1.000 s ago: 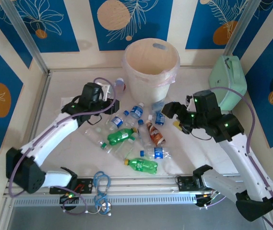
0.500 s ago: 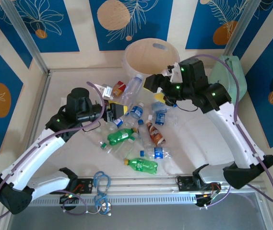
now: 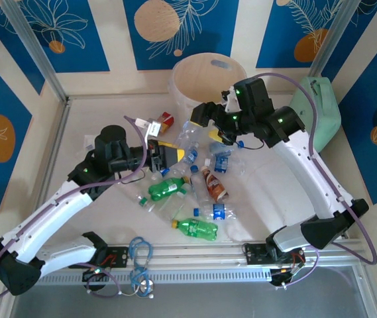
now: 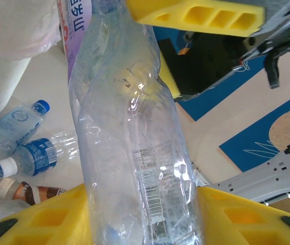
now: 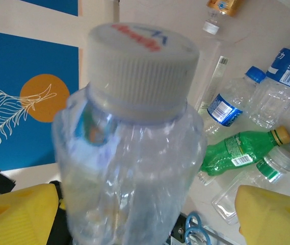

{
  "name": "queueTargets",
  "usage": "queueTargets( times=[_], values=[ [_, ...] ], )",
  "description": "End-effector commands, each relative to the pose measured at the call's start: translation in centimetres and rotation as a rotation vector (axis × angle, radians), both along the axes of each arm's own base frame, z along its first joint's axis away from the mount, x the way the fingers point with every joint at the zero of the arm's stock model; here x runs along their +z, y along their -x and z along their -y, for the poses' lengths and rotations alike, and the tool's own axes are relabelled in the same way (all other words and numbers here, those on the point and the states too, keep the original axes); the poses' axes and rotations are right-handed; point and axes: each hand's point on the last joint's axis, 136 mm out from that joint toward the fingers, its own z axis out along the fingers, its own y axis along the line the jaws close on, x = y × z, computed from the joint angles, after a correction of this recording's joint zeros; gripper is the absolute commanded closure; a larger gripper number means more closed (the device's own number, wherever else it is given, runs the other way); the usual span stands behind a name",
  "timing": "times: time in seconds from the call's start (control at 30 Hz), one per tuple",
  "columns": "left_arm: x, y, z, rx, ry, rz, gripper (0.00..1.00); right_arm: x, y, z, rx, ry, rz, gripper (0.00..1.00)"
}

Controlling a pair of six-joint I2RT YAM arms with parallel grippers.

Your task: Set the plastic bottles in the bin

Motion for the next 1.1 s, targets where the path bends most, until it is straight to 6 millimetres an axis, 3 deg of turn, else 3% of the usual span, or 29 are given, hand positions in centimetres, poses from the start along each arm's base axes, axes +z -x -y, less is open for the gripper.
queueTargets(
  times=[0.0,0.4,0.83,0.97,1.07],
  values=[
    [1.2,1.0,0.6,-0.048,0.057,0.025,0.54,1.0,-0.1,-0.3,0.014,-0.012,0.028,0.10],
    [0.4,1.4,1.5,-0.089,0.083,-0.004,0.54,0.7,-0.7,-1.2,0.026,-0.077,0.011,0.22],
    [-0.2,1.3,1.5,-0.083,0.083,-0.004,0.54,0.6,-0.7,-0.8,0.010,-0.076,0.021,0.35],
    [-0.3,1.2,1.4,-0.074,0.081,-0.001,0.52,0.7,-0.6,-0.7,0.011,-0.077,0.023,0.38],
    [-0.4,1.0,1.4,-0.063,0.074,0.000,0.43,0.7,-0.6,-0.6,0.009,-0.076,0.023,0.40]
  ],
)
